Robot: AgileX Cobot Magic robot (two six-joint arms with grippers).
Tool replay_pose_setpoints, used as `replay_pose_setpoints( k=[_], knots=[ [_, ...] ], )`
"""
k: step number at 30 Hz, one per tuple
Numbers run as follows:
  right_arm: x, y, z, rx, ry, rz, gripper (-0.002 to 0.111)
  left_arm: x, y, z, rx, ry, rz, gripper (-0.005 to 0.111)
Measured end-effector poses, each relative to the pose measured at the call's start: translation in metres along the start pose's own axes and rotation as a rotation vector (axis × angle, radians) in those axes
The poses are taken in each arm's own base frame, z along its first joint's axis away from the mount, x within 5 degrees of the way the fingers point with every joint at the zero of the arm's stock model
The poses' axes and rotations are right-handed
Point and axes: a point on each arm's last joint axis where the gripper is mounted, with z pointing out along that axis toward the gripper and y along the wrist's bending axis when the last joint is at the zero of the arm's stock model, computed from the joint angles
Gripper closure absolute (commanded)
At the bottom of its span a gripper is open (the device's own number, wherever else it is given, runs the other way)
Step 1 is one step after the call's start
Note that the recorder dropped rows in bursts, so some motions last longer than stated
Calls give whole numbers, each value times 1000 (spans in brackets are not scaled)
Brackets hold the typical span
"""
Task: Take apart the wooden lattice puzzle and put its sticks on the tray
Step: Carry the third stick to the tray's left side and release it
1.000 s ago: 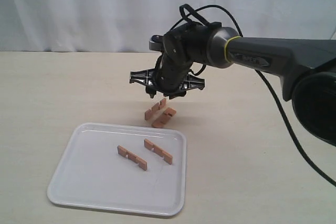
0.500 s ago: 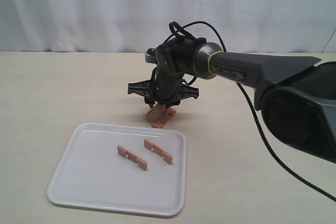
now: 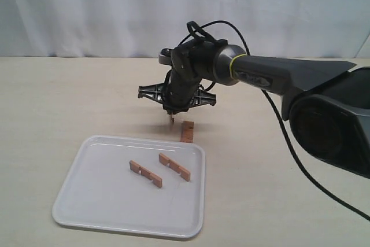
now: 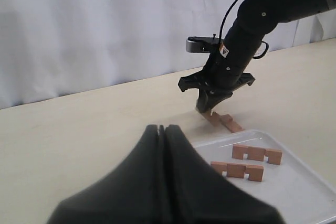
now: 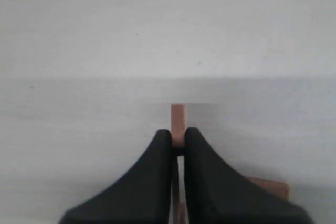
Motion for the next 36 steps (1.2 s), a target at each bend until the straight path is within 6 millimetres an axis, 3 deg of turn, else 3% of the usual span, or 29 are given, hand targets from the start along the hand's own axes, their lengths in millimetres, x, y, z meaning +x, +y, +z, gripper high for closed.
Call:
replay_pose_setpoints(
  k=[4, 9, 13, 16, 19, 23, 26, 33, 36],
  knots=[
    [-13, 5, -32, -31, -51, -51, 104, 0, 0, 0, 0, 0, 0, 107],
    [-23, 11, -87, -98, -76, -204, 104, 0, 0, 0, 0, 0, 0, 107],
    [-13, 24, -120, -255, 16, -401, 104, 0, 0, 0, 0, 0, 0, 107],
    [7, 42, -130, -404, 84, -572, 104, 0, 0, 0, 0, 0, 0, 107],
    [40, 62, -122, -478, 150, -738, 104, 0, 0, 0, 0, 0, 0, 107],
    [89, 86, -102, -438, 226, -936, 104, 0, 0, 0, 0, 0, 0, 107],
    [111, 95, -85, -409, 251, -1005, 104, 0, 0, 0, 0, 0, 0, 107],
    [135, 108, -51, -398, 228, -1046, 103, 0, 0, 0, 0, 0, 0, 107],
    [135, 107, -43, -369, 218, -1044, 94, 0, 0, 0, 0, 0, 0, 107]
  ],
)
